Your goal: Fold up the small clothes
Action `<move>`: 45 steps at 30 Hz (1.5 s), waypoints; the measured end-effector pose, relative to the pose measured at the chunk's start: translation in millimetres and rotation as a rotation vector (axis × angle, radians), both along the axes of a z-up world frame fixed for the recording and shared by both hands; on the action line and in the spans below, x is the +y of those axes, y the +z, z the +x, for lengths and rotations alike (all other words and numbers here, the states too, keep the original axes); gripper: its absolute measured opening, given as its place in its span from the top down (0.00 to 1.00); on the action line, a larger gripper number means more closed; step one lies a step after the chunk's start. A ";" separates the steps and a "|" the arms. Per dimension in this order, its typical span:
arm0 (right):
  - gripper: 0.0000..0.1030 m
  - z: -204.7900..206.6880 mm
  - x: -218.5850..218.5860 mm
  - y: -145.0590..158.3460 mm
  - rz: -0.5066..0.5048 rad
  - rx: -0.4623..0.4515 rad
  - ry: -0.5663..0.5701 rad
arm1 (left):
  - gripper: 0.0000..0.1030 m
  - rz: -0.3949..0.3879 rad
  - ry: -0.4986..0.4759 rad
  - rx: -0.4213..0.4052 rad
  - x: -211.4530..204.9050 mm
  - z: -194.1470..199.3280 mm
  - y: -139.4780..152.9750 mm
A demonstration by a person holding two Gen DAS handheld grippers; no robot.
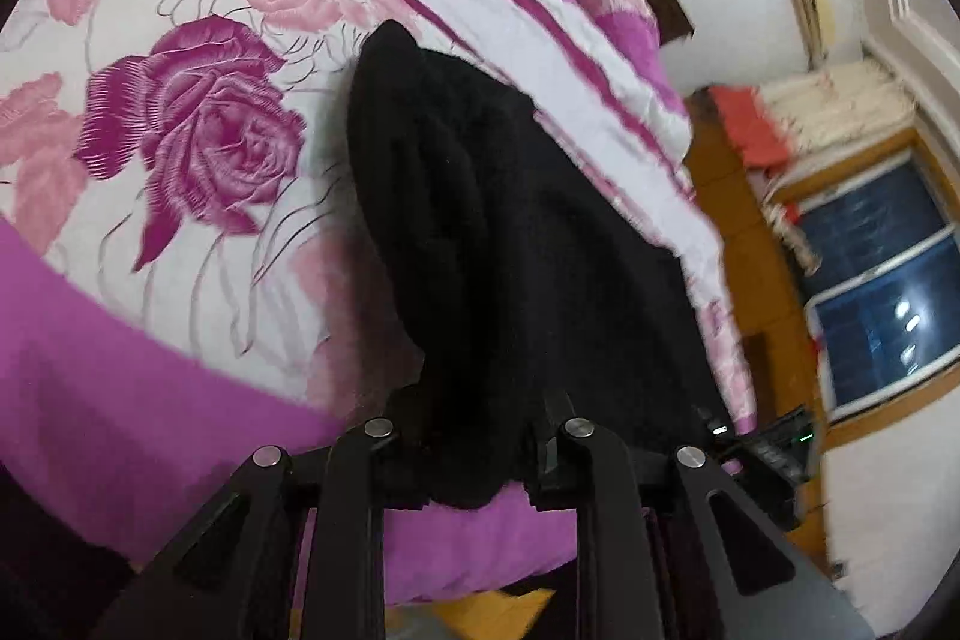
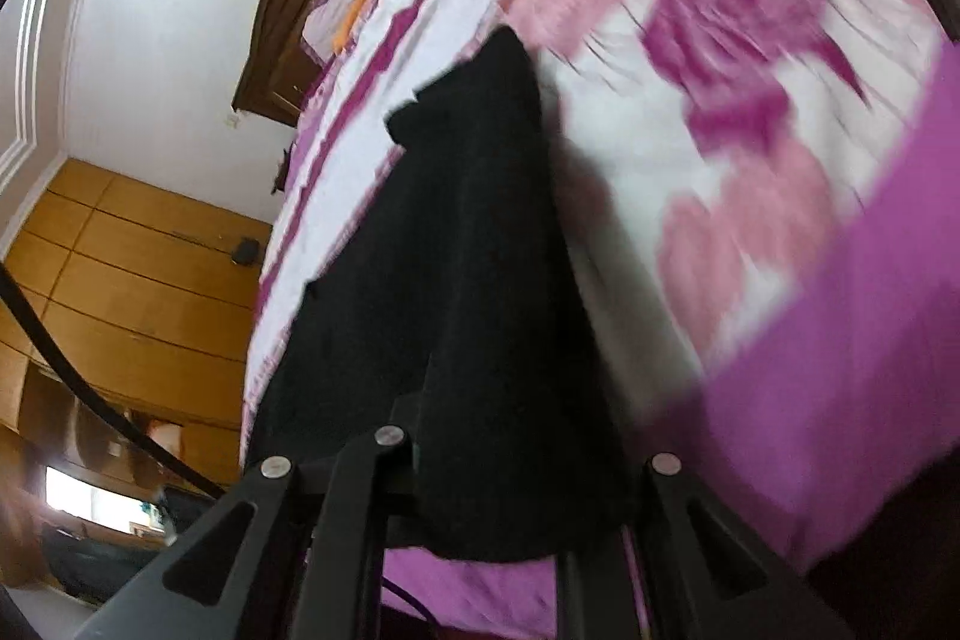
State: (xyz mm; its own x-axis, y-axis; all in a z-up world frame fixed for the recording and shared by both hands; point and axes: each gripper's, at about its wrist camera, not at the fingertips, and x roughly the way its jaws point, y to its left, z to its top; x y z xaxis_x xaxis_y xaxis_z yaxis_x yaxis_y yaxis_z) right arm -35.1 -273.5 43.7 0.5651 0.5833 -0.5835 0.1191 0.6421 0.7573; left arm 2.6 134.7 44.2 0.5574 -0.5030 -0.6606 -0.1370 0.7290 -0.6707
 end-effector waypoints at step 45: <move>0.34 163.9 46.7 44.3 -0.799 -0.221 0.063 | 0.75 0.433 -0.014 -0.017 -48.6 161.6 2.6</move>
